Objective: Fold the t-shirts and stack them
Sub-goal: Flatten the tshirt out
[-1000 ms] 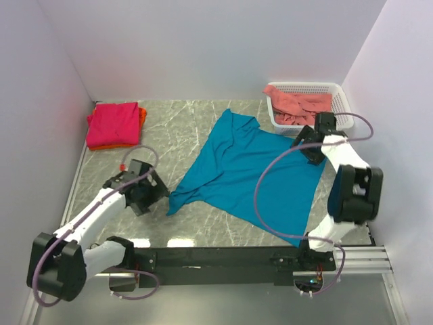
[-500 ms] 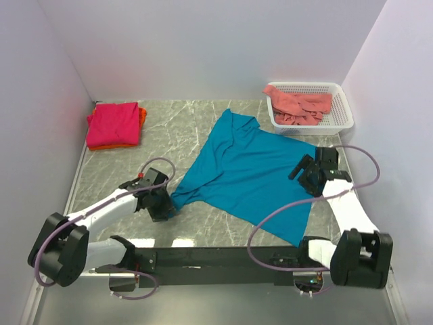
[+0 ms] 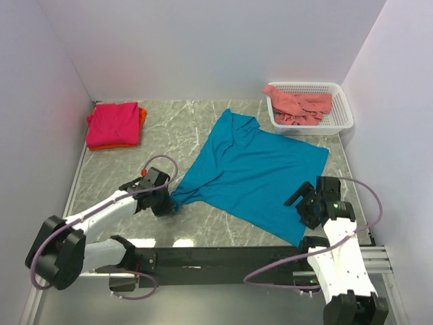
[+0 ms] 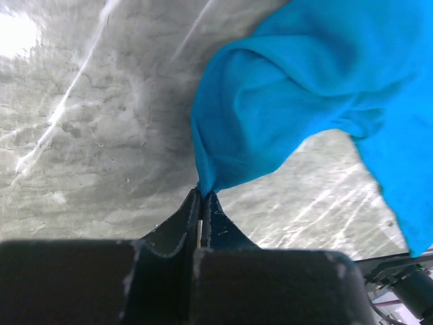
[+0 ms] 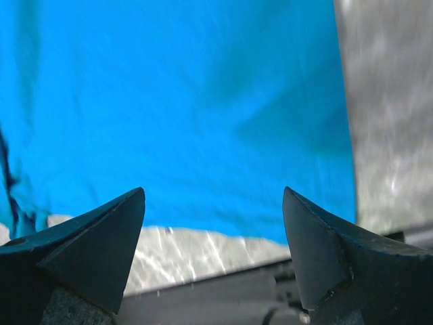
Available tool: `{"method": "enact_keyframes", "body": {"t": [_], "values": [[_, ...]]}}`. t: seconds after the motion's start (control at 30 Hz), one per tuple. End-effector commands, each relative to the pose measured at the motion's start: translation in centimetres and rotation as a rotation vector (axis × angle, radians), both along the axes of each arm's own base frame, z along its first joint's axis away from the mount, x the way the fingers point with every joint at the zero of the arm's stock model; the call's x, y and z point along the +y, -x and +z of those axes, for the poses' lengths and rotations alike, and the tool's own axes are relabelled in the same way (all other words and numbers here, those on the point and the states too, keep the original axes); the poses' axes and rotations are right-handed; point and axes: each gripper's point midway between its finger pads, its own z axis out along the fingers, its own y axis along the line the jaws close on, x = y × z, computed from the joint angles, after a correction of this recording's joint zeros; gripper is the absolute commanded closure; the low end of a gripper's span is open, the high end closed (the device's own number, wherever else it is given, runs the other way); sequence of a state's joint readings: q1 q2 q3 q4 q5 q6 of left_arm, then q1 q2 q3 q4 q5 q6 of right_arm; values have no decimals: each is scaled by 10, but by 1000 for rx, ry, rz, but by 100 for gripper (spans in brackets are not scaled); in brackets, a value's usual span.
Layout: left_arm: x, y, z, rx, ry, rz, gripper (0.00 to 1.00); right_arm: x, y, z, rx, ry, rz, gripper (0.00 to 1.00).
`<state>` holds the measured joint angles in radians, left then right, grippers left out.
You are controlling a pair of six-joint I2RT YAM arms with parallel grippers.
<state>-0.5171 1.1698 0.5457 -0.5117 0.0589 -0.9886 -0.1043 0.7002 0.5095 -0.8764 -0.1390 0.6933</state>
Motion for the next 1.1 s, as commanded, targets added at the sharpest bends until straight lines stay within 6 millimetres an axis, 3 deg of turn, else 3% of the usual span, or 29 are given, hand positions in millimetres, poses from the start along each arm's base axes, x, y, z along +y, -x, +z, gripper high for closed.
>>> {"method": "enact_keyframes", "body": {"t": [0.0, 0.07, 0.13, 0.27, 0.33, 0.43, 0.5, 0.63, 0.7, 0.73, 0.8, 0.93, 1.07], "values": [[0, -15, 17, -96, 3, 9, 99, 15, 37, -11, 133, -79, -13, 11], [1, -16, 19, -101, -2, 18, 99, 20, 46, -22, 185, -98, 3, 11], [8, -17, 17, -103, -31, 55, 99, 17, 43, -30, 194, -77, 14, 11], [25, -18, 11, -86, -97, 153, 99, 8, 5, -31, 134, -19, 24, 11], [43, -14, 5, -42, -160, 235, 99, 8, -4, -31, 133, 0, 41, 12], [74, -21, 0, -9, -216, 363, 99, 26, -24, -32, 147, 46, 131, 12], [85, -27, -2, 8, -190, 417, 99, 49, -40, -30, 119, 62, 215, 12], [125, -43, -1, 0, -165, 598, 100, 90, -91, -30, 90, 66, 313, 12], [154, -44, 4, 1, -221, 713, 99, 106, -112, -27, 65, 89, 355, 12], [165, -43, 6, 4, -237, 747, 99, 115, -132, -25, 54, 97, 366, 12], [181, -41, 14, -3, -267, 812, 99, 127, -151, -22, 42, 112, 407, 12], [190, -34, 20, -14, -285, 887, 100, 156, -210, -20, -19, 126, 459, 12], [190, -34, 29, -53, -268, 889, 99, 178, -250, -30, 8, 132, 512, 11]]}}
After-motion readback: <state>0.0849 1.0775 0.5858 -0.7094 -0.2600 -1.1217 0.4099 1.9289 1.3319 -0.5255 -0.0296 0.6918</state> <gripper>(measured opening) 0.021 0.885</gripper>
